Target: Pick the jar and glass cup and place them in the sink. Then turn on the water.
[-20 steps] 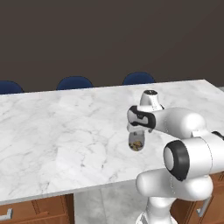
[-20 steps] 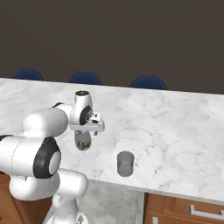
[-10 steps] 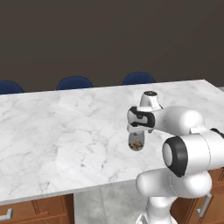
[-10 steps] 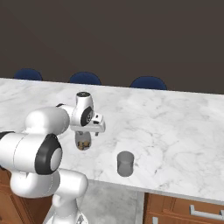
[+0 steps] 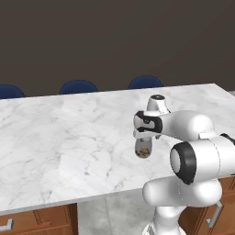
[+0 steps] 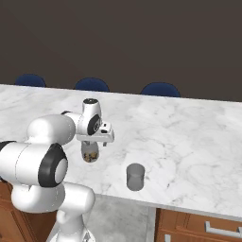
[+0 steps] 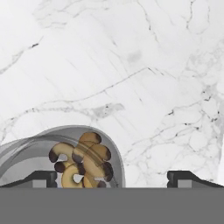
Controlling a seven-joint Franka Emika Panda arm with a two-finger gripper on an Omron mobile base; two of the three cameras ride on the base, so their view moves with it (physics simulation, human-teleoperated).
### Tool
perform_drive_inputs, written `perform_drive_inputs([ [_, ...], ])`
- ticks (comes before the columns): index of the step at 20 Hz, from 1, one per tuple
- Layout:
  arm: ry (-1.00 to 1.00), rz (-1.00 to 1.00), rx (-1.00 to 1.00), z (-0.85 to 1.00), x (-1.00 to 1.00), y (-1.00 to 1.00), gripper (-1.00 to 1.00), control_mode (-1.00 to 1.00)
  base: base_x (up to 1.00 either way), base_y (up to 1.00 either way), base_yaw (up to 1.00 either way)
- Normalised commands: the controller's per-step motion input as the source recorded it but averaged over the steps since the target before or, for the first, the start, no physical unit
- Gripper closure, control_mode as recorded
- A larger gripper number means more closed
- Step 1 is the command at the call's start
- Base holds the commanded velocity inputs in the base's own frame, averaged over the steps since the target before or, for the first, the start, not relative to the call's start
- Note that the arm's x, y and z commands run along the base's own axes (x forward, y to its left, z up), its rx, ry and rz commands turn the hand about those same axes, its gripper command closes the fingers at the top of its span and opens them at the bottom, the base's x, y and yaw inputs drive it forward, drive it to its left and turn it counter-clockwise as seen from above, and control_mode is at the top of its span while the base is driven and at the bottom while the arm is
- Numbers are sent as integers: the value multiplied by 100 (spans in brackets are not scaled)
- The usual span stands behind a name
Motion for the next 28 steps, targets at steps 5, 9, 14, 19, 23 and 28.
perform_drive_inputs([
  [5, 0, 0, 0, 0, 0, 0, -100, -100, 0, 0, 0],
  [9, 0, 0, 0, 0, 0, 0, -100, -100, 0, 0, 0],
  [14, 0, 0, 0, 0, 0, 0, -100, -100, 0, 0, 0],
  [19, 0, 0, 0, 0, 0, 0, 100, -100, 0, 0, 0],
  [23, 0, 0, 0, 0, 0, 0, 100, -100, 0, 0, 0],
  [28, 0, 0, 0, 0, 0, 0, 100, -100, 0, 0, 0],
])
